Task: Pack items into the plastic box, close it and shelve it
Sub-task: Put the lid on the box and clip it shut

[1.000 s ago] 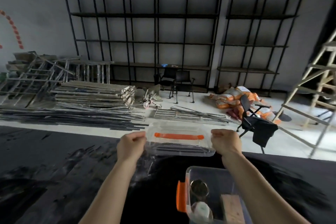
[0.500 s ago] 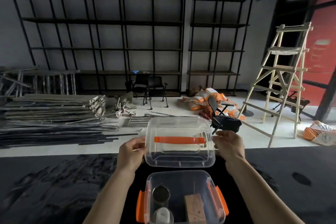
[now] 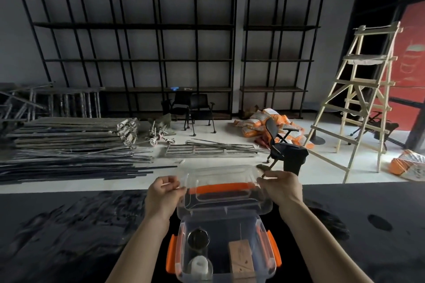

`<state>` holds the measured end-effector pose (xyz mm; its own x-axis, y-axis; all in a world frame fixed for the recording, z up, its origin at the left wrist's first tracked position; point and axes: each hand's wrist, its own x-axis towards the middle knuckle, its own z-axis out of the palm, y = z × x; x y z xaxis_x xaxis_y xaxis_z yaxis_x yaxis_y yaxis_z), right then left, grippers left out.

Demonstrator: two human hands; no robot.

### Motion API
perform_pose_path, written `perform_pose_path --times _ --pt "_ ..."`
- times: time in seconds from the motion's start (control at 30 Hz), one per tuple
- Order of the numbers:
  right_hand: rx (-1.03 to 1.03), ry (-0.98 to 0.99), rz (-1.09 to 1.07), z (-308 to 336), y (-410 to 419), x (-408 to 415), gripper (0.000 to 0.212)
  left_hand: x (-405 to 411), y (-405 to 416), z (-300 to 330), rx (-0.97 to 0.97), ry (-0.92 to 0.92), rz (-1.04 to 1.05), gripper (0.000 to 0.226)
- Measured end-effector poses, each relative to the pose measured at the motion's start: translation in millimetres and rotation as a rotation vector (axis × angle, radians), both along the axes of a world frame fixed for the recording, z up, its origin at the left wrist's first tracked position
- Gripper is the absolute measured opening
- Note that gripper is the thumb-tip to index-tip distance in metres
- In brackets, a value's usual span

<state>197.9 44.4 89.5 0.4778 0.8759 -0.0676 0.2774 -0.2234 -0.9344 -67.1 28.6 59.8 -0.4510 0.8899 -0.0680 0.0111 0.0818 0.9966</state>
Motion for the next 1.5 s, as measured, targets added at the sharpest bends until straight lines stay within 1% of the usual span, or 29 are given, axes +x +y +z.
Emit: perform_pose_path --times 0.03,0.1,0.2,0.23,0.33,0.4,0.43,0.5,0.6,0.67,0.77,0.9,0.97,1.03,1.13,1.23,1.33,1.4,1.5 --pt "-0.017 -0.029 0.003 -4.2 -2.2 -0.3 0.028 -1.0 -1.8 -5.0 -0.019 0.041 0.003 0.032" --pt "-0.039 -0.09 0.031 -15.3 -7.9 -0.7 0.009 -2.1 -6.2 -16.9 -0.055 0.161 0.005 0.033" --pt "-0.063 -0.24 0.081 -32.2 -20.3 -4.5 0.036 2.2 -14.7 -31.2 -0.105 0.345 -0.004 0.035" --pt "-0.069 -0.257 0.077 -36.9 -24.6 -5.7 0.037 5.1 -17.6 -35.2 -0.122 0.381 -0.004 0.039" --pt "-0.072 -0.275 0.061 -47.4 -35.3 -9.3 0.031 13.8 -26.6 -46.7 -0.158 0.489 -0.014 0.047" --pt "-0.091 -0.349 0.07 -50.5 -41.4 -10.9 0.019 16.2 -30.9 -54.4 -0.157 0.524 -0.019 0.045" --pt "-0.103 -0.384 0.071 -52.4 -43.4 -11.2 0.018 15.7 -32.7 -57.6 -0.158 0.535 -0.011 0.043" --pt "-0.144 -0.415 0.094 -56.5 -48.6 -10.5 0.024 14.1 -34.9 -63.1 -0.162 0.56 0.002 0.038" --pt "-0.213 -0.383 0.122 -59.6 -52.3 -7.1 0.042 11.5 -38.2 -68.1 -0.17 0.594 0.016 0.031" --pt "-0.255 -0.365 0.152 -61.5 -50.7 -3.8 0.045 10.4 -40.3 -68.4 -0.168 0.611 0.023 0.03" --pt "-0.304 -0.341 0.208 -64.1 -44.8 0.4 0.043 8.5 -41.5 -66.9 -0.173 0.612 0.003 0.03" --pt "-0.386 -0.356 0.283 -66.9 -35.2 4.0 0.034 3.8 -42.1 -67.8 -0.175 0.592 -0.022 0.029" --pt "-0.419 -0.329 0.329 -69.1 -29.3 6.6 0.027 2.2 -42.4 -68.7 -0.171 0.591 -0.031 0.028" --pt "-0.432 -0.265 0.373 -71.3 -23.7 9.1 0.024 0.4 -42.3 -69.9 -0.169 0.584 -0.04 0.027" --pt "-0.478 -0.147 0.423 -72.3 -24.4 13.0 0.029 -2.0 -41.9 -75.3 -0.167 0.563 -0.062 0.025" --pt "-0.516 -0.11 0.45 -68.7 -24.6 17.7 0.033 -3.7 -38.5 -80.7 -0.167 0.501 -0.061 0.025" --pt "-0.474 -0.084 0.39 -69.8 -18.2 18.3 0.033 -2.6 -29.1 -83.3 -0.162 0.449 -0.04 0.026" --pt "-0.433 -0.077 0.331 -73.2 -12.0 16.3 0.037 -1.3 -21.3 -85.2 -0.158 0.417 -0.022 0.03" --pt "-0.384 -0.047 0.299 -78.5 -4.2 11.6 0.044 -1.3 -9.0 -89.4 -0.197 0.368 0.004 0.044"
